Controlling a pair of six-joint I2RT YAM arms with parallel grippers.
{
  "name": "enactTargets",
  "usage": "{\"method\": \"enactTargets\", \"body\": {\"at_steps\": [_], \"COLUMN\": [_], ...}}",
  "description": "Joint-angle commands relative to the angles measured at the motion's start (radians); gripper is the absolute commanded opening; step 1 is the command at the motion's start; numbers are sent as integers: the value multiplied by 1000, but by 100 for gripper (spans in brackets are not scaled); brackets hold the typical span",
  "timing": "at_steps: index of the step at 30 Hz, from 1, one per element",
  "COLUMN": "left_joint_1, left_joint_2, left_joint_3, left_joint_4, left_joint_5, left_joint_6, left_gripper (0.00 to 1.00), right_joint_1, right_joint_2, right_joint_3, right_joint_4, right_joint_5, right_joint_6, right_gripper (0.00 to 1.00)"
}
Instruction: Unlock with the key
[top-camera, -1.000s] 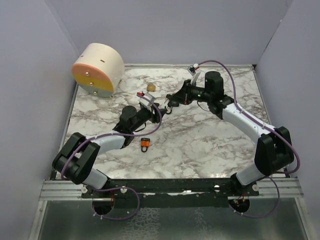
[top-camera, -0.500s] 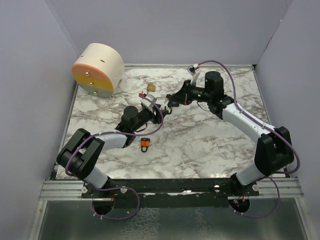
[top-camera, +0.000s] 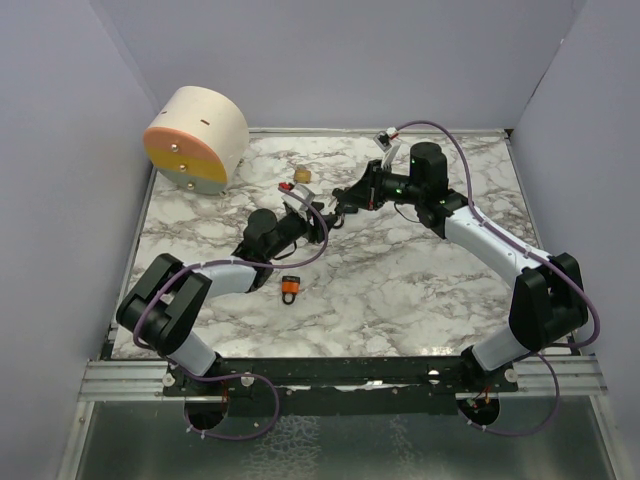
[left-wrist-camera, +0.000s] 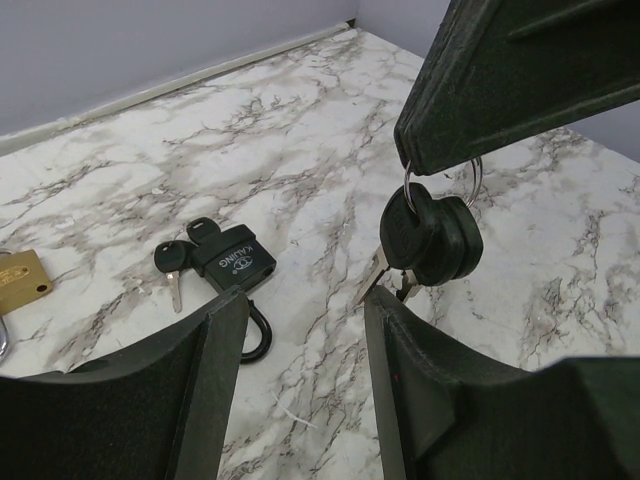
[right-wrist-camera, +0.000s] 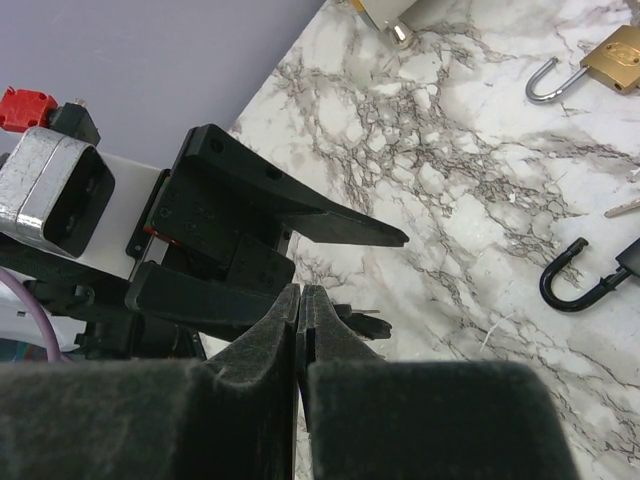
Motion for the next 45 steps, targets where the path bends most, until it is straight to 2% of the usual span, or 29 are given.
{"method": "enactTargets", "body": {"at_steps": [1,6,11,15,25,35,42,43,44,45], "left_joint_1": [2,2,2,2,2,2,2,2,2,2], "left_joint_2": [15,25,28,28,28,-11,-34,-36,-37,-40], "left_joint_3": [30,39,41,43,43,27,119,123,126,129], "left_joint_4": [50,60,76,82,86,61,-188,-201,-210,-219], "left_joint_5": [38,49,54,61,126,135,147,147,150,151], "left_joint_6": [12,10,8,12,2,-25,-20,-21,-22,-23], "left_gripper": [52,48,37,33,0,0,0,0,0,0], "right_joint_1": [-7,-7,-7,-7,-19,-55,-136,-138,-140,-140], "right_joint_2": [-17,-15,-10,-4,-3,2,-30,-31,-34,-36], "right_joint_3": [20,21,24,24,15,4,-43,-46,-49,-53], "right_joint_4": [41,42,41,39,46,55,105,101,103,106], "right_joint_5": [-28,-29,-30,-26,-8,-6,-33,-38,-48,-57], "right_joint_6": [11,12,14,16,42,70,70,67,65,63], "right_gripper": [1,1,1,1,1,1,1,9,50,57]}}
